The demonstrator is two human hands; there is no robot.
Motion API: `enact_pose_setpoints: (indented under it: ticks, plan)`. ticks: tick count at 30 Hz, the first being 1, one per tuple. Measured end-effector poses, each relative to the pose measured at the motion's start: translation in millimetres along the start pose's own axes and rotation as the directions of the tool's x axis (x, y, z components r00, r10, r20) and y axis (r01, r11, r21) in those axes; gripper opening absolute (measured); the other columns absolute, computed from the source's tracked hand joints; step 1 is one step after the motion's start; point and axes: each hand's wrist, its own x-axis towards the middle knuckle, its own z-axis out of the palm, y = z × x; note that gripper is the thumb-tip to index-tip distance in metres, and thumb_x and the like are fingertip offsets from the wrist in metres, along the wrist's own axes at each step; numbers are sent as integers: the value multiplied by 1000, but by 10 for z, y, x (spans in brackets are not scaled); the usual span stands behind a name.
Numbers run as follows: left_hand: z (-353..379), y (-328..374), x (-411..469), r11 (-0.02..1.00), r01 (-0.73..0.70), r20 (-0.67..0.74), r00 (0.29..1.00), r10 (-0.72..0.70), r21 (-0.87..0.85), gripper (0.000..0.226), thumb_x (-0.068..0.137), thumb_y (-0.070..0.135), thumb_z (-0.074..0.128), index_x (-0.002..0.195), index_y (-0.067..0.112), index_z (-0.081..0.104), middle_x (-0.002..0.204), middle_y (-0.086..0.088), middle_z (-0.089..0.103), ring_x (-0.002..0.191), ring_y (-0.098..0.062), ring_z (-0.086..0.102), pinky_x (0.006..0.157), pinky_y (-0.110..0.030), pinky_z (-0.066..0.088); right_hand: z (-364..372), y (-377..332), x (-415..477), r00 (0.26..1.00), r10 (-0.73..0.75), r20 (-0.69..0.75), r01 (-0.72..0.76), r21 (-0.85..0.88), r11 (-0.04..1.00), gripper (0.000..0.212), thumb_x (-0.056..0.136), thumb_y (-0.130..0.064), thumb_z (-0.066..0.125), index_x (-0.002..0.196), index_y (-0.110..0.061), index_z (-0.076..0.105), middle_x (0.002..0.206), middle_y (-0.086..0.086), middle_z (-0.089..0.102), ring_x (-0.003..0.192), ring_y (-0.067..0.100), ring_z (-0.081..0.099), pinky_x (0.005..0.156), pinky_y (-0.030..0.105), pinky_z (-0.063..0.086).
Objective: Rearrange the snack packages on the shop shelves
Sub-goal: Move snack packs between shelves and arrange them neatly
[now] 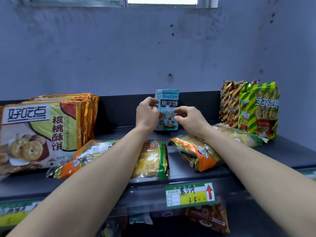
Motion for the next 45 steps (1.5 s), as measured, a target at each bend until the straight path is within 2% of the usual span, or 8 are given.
enact_pose_setpoints:
  ticks: [5, 9, 18, 24, 28, 35, 40, 45]
  plan:
    - [-101, 305, -153, 994, -101, 26, 994, 102, -34, 26, 87, -4, 45, 100, 7, 65, 93, -3, 64, 85, -15, 61, 81, -28, 53, -104, -232, -91, 991, -72, -112, 74, 12, 997, 29, 88, -9, 59, 115, -10, 65, 112, 5, 68, 99, 11, 61, 86, 20, 47]
    - [-224, 520, -365, 990, -127, 122, 983, 134, -66, 26, 83, -4, 47, 95, 10, 66, 89, -1, 65, 84, -13, 62, 81, -28, 54, -173, -493, -277, 981, -123, -153, 122, -12, 992, 28, 86, -8, 58, 113, -9, 67, 111, 5, 69, 99, 12, 62, 88, 21, 48]
    - [-491, 559, -1024, 963, -4, 254, 964, 74, -268, 27, 78, -8, 51, 87, 13, 66, 79, 3, 66, 74, -6, 63, 68, -19, 52, -179, -688, -1101, 983, -56, -173, 50, -36, 998, 27, 86, -7, 57, 111, -10, 68, 106, 3, 70, 98, 10, 63, 93, 23, 49]
    - [-691, 649, -1459, 965, -42, 306, 944, 123, -258, 28, 77, -6, 49, 84, 16, 65, 87, -5, 68, 90, -23, 67, 86, -39, 54, -112, -763, -1552, 981, -55, -188, 53, -14, 999, 25, 82, -5, 56, 100, -12, 70, 92, 0, 70, 90, 14, 66, 86, 33, 52]
    - [-900, 741, -1693, 978, -51, 272, 956, 106, -201, 28, 80, -7, 49, 88, 14, 65, 90, -7, 68, 93, -25, 67, 86, -41, 54, -114, -816, -1763, 975, -81, -209, 96, 63, 993, 24, 84, -4, 56, 101, -12, 71, 92, -2, 69, 89, 8, 66, 86, 23, 51]
    - [-1068, 838, -2322, 996, -44, 238, 969, 63, -84, 22, 85, 0, 52, 90, 16, 66, 86, 2, 68, 84, -17, 69, 80, -35, 57, -199, -771, -2374, 988, -118, -104, 133, 154, 979, 20, 86, -5, 56, 89, -20, 70, 85, -7, 69, 83, 5, 64, 78, 17, 50]
    - [-952, 685, -2822, 997, 70, 293, 953, -71, 13, 26, 84, 0, 52, 85, 21, 66, 86, 0, 69, 85, -21, 68, 82, -39, 56, -130, -533, -2763, 996, -66, 66, 54, 165, 985, 21, 86, -5, 56, 89, -18, 72, 85, -3, 71, 81, 9, 66, 77, 19, 51]
    - [-897, 277, -3035, 952, 198, 288, 921, -262, 232, 24, 81, 1, 54, 90, 18, 68, 73, 12, 62, 64, -1, 57, 62, -10, 46, 156, -224, -2922, 967, 24, 255, -58, 129, 990, 23, 86, -5, 55, 96, -16, 72, 88, -3, 68, 86, 11, 64, 75, 15, 43]
